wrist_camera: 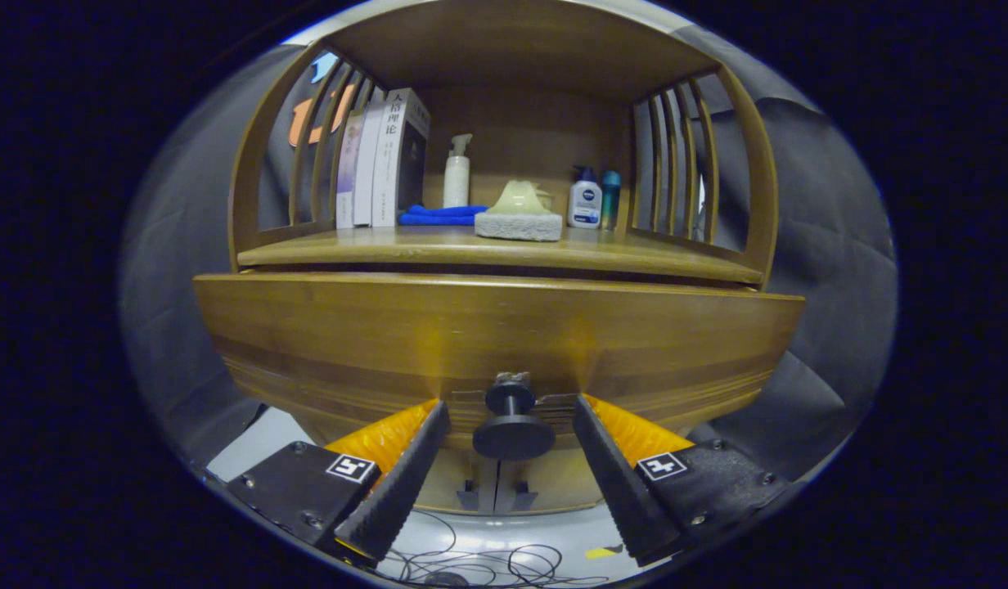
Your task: Pull open the drawer, take out the items inside it, and place them on the countertop above the cabinet.
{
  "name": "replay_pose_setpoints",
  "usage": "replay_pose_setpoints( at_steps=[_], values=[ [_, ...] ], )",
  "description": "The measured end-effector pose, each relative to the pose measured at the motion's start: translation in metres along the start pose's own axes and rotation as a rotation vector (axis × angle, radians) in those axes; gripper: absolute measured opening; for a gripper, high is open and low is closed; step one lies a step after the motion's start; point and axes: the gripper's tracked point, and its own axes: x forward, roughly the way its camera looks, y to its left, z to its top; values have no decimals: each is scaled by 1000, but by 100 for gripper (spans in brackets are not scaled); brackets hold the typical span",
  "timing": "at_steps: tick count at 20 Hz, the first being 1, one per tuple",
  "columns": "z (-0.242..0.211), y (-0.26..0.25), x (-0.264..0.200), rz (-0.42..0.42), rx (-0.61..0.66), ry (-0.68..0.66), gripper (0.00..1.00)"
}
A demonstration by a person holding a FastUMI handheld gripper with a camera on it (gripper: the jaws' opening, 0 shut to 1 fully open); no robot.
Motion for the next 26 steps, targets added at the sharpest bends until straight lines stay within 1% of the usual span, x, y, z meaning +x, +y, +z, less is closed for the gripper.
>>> replay_pose_setpoints(
  at_steps=[5, 8, 10, 12, 15, 17, 20, 23, 26],
  values=[
    [10, 4, 18, -2, 8, 15, 100],
    [15, 2, 31, -4, -10, 40, 100],
    [14, 1, 30, 5, -32, 51, 100],
    [13, -6, 20, -3, -36, 44, 100],
    [19, -1, -14, 56, -60, -11, 100],
    [30, -10, -39, 75, -78, -48, 100],
    [52, -15, -92, 130, -49, -99, 100],
    [70, -30, -149, 156, -21, -141, 100],
    [84, -49, -198, 161, -7, -168, 100]
  ],
)
